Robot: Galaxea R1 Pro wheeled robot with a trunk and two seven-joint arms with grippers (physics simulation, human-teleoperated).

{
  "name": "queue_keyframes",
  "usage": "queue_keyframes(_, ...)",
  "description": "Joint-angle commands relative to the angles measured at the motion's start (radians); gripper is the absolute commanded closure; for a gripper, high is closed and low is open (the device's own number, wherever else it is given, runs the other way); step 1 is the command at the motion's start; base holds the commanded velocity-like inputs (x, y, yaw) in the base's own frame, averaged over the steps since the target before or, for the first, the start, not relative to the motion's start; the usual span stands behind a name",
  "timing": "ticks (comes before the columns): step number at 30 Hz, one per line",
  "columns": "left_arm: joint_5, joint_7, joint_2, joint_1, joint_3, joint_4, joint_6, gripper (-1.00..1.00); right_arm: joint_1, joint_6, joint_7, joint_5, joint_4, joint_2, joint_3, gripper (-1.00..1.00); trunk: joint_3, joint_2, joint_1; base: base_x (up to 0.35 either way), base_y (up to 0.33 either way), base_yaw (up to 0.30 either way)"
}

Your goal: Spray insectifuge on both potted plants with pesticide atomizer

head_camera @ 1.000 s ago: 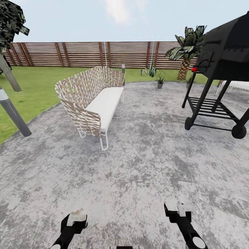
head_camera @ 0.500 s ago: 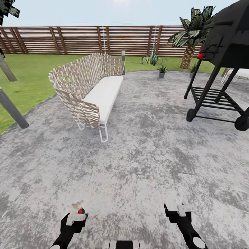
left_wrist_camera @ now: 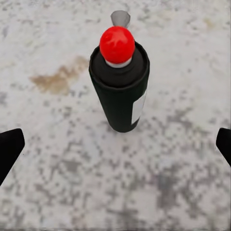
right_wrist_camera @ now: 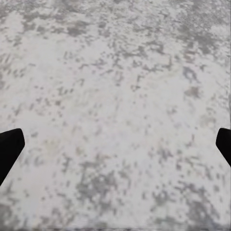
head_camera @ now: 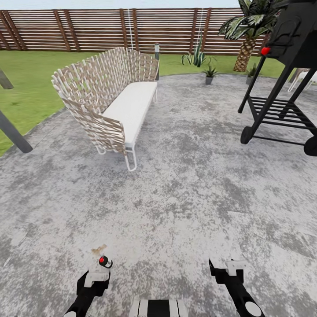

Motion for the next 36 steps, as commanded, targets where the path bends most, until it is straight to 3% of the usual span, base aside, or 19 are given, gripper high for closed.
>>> queue_keyframes(1, -0.005, 0.0, 0.0, 0.0, 0.001, 0.001, -0.003, -1.0, 0.0, -0.003, 0.0, 0.0, 0.0, 0.0, 0.0, -1.0, -0.006, -0.001, 0.0, 0.0, 0.0, 0.0)
queue_keyframes(10, -0.005, 0.0, 0.0, 0.0, 0.001, 0.001, -0.003, -1.0, 0.0, -0.003, 0.0, 0.0, 0.0, 0.0, 0.001, -1.0, -0.043, -0.003, 0.004, 0.0, 0.0, 0.0)
queue_keyframes(36, -0.005, 0.0, 0.0, 0.0, 0.002, 0.001, -0.004, -1.0, 0.0, -0.003, 0.0, 0.0, 0.0, 0.0, 0.001, -1.0, -0.043, -0.003, 0.004, 0.071, 0.008, 0.0)
